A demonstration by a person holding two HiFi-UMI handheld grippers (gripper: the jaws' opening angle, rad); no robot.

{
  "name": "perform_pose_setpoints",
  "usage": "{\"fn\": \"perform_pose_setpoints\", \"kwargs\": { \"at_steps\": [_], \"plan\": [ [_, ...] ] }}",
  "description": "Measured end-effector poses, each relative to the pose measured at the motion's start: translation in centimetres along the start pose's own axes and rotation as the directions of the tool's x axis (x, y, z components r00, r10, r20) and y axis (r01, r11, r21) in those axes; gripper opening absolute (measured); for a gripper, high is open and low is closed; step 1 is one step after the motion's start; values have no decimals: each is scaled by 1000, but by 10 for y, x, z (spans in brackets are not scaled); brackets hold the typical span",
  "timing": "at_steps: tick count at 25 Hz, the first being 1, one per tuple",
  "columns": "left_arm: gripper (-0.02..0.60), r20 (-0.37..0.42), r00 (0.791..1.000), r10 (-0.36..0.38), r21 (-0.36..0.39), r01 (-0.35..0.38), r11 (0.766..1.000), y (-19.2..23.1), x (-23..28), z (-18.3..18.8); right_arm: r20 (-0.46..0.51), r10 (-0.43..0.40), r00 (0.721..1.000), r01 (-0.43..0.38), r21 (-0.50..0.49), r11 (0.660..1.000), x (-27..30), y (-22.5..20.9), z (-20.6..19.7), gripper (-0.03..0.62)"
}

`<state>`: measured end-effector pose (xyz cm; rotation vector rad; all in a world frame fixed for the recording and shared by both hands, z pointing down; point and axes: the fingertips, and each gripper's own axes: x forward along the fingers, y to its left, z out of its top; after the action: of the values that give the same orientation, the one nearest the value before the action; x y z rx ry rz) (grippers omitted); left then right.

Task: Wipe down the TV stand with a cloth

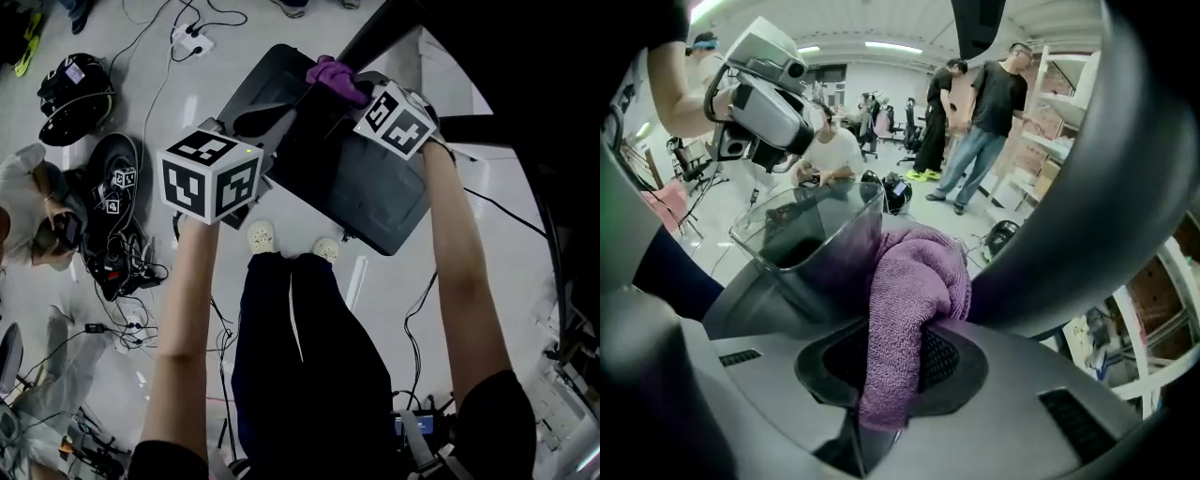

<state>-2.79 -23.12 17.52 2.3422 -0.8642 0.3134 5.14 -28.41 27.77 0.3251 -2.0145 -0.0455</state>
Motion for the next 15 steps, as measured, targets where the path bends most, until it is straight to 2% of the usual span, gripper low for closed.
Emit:
{"fn": "perform_pose_setpoints", "kwargs": {
  "at_steps": [4,7,15],
  "plan": [
    [5,-10,1000,1,0,-1,1000,-1,4,-5,-62,54,997,-53,19,998,13,4,-8,89],
    [6,-18,1000,-3,-4,3,1000,-4,6,-11,-76,75,994,-68,95,993,15,1,-14,89],
    [5,-19,1000,-14,-10,14,1000,-18,6,-17,-98,69,993,-41,263,964,5,9,-30,89]
  ]
}}
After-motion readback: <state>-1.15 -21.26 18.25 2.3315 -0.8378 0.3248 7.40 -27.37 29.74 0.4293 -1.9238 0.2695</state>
